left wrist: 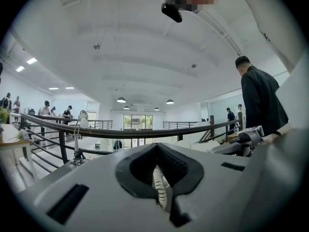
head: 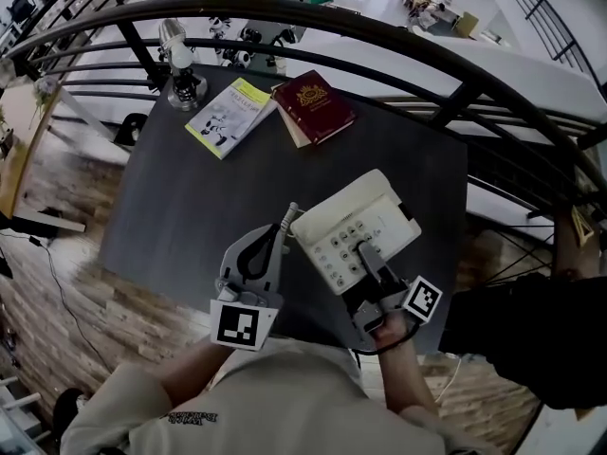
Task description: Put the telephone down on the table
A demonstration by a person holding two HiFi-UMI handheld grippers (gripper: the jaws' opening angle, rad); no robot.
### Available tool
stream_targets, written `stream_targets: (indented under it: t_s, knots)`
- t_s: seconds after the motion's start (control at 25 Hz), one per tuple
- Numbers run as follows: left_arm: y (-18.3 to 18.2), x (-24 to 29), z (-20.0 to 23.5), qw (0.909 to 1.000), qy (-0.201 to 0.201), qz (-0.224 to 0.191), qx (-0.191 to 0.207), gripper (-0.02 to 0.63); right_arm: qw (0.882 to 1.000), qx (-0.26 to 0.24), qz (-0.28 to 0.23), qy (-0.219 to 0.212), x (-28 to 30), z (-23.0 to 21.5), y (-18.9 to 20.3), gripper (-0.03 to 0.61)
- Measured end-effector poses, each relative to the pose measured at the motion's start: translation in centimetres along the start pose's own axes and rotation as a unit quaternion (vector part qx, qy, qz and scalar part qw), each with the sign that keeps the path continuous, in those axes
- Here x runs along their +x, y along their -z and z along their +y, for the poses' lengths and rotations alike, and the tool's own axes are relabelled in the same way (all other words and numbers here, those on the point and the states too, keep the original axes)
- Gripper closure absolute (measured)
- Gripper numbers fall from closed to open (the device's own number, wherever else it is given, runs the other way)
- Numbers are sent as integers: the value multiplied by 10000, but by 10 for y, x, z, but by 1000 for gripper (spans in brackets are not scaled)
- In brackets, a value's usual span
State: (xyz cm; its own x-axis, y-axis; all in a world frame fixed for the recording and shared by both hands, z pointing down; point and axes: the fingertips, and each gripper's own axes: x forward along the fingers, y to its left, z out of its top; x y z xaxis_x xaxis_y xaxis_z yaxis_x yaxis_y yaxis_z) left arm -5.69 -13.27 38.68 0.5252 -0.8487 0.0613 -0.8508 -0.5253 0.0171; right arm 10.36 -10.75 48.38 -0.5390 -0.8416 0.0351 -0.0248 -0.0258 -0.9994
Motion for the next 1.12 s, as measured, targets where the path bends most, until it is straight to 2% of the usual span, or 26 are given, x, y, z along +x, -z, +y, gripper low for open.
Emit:
stream_targets:
  t_s: [0.2, 0.6, 0.8, 0.92, 1.12]
  knots:
    - [15, 30, -1, 10000, -31, 47, 30, 611, 9997, -73, 76, 212, 15, -17, -21, 391]
    - [60, 116, 29, 9995, -161, 268, 57, 611, 9990, -73, 61, 439, 79, -54, -74, 391]
    - [93, 153, 42, 9983, -229, 533, -37, 611, 9981, -6, -38, 622, 109, -89, -100, 391]
    - [112, 171, 46, 9969, -204, 721, -226, 611, 9971, -29, -23, 754, 125, -112, -116, 390]
    - [148, 196, 48, 9945, -199, 1001, -237, 609, 9951, 119, -35, 976, 144, -150, -132, 390]
